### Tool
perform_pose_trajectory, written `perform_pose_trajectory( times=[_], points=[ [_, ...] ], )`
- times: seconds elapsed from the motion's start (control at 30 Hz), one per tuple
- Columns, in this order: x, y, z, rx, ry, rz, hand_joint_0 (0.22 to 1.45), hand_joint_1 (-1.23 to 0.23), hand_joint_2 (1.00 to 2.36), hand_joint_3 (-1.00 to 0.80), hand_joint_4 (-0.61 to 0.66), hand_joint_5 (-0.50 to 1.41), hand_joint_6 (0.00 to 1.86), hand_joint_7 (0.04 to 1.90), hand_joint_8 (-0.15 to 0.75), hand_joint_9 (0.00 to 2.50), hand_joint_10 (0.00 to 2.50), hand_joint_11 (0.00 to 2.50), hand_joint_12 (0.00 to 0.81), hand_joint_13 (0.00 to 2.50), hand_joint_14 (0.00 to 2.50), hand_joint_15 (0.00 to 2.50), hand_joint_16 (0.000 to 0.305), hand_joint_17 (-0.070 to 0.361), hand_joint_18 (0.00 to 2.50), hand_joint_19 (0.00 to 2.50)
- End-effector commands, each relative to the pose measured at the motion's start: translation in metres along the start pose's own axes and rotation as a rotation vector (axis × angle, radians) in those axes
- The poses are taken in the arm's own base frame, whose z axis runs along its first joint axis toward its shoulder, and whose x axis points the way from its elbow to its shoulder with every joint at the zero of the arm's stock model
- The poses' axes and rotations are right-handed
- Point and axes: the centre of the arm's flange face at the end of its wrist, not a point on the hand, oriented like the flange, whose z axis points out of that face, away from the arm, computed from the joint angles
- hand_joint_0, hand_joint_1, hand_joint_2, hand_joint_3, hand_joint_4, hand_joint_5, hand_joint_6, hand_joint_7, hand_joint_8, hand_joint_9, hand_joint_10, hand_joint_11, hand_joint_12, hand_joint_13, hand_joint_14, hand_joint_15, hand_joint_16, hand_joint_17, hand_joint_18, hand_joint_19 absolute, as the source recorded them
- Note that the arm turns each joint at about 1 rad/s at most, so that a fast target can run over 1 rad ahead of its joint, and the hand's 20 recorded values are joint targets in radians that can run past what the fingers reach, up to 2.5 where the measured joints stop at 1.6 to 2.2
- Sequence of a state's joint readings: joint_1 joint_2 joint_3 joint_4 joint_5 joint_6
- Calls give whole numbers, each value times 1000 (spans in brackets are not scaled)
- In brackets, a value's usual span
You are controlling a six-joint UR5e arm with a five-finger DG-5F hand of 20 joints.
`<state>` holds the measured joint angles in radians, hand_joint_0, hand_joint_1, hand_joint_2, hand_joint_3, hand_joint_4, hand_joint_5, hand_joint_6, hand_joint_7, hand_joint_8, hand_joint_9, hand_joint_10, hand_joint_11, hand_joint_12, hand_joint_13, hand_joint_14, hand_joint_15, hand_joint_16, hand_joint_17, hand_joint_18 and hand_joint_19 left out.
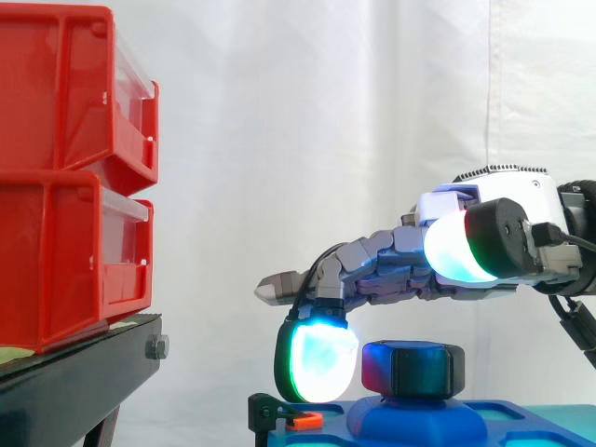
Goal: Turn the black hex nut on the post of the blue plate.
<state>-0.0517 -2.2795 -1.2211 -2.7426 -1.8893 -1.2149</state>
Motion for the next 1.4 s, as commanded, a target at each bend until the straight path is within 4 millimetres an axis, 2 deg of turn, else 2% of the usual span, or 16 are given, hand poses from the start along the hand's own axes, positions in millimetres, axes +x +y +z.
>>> perform_pose_trajectory(
  times=[0.0,0.77,1.1,1.37],
  points=[
    [-1,-2,-1,-1,1,0,453,-131,1000,-500,337,-199,504,1020,296,99,0,0,387,0,1,33,55,124,0,298],
    [-4,-10,-6,-3,1,-1,453,-134,1000,-500,341,-191,503,1084,295,97,0,0,386,0,0,33,55,124,0,297],
    [-14,-14,-7,-11,-12,-8,454,-136,1000,-500,343,-187,503,1118,296,100,0,0,384,0,0,33,55,123,0,292],
    [-15,-20,-10,-5,-13,-8,454,-136,1000,-500,344,-185,503,1128,295,98,0,0,384,0,0,33,55,124,0,298]
  ],
)
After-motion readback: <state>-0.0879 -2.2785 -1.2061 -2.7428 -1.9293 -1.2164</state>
